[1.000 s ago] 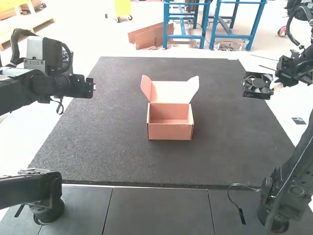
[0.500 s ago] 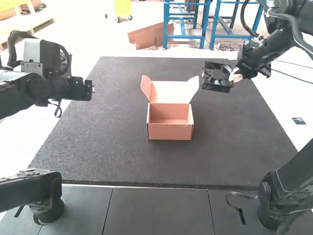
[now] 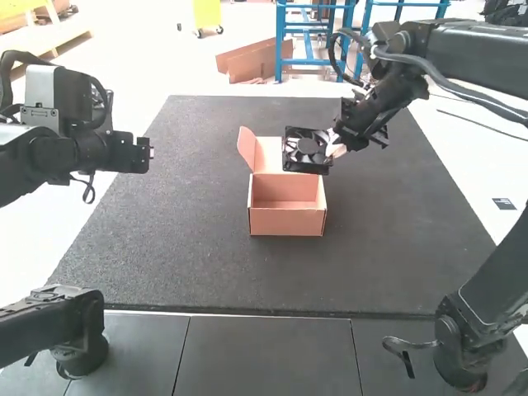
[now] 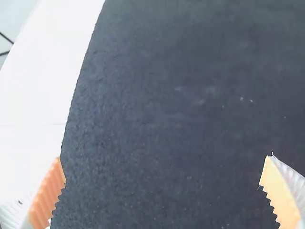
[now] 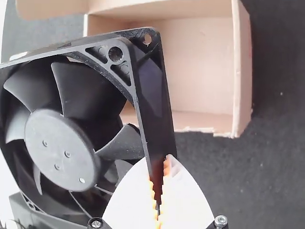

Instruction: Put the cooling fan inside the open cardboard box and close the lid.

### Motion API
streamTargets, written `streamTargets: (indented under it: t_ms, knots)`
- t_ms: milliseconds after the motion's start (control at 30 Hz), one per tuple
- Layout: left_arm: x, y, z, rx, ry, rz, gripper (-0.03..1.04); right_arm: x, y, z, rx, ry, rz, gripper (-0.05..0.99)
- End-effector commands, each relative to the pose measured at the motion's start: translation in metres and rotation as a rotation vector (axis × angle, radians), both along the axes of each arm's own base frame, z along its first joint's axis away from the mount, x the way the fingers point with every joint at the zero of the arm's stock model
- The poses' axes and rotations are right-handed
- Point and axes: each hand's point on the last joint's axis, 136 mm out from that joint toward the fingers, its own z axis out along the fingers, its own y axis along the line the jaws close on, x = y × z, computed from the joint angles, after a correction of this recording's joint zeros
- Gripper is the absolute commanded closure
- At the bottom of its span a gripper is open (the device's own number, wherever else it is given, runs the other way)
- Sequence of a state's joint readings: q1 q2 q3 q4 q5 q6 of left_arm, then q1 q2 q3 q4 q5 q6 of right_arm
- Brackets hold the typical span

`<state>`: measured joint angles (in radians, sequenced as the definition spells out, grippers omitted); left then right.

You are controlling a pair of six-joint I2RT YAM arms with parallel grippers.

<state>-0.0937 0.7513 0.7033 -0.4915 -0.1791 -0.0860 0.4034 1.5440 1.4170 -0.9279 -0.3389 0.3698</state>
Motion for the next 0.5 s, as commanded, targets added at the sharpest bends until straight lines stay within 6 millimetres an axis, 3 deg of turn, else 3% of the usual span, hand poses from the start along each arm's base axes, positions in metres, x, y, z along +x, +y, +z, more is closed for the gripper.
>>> streamTargets:
  t_ms: [0,200,467]
  knots:
    - [0.000,0.002,0.018,0.003,-0.048,0.003,0.04,0.004,0.018,0.000,0.003,-0.006,0.006,0.94]
    - [-0.001,0.003,0.018,0.007,-0.051,0.011,0.04,0.011,0.049,-0.012,-0.035,-0.019,0.054,0.94]
    - [0.001,0.002,0.021,0.006,-0.063,0.006,0.04,0.038,0.056,-0.033,-0.144,-0.062,0.025,0.94]
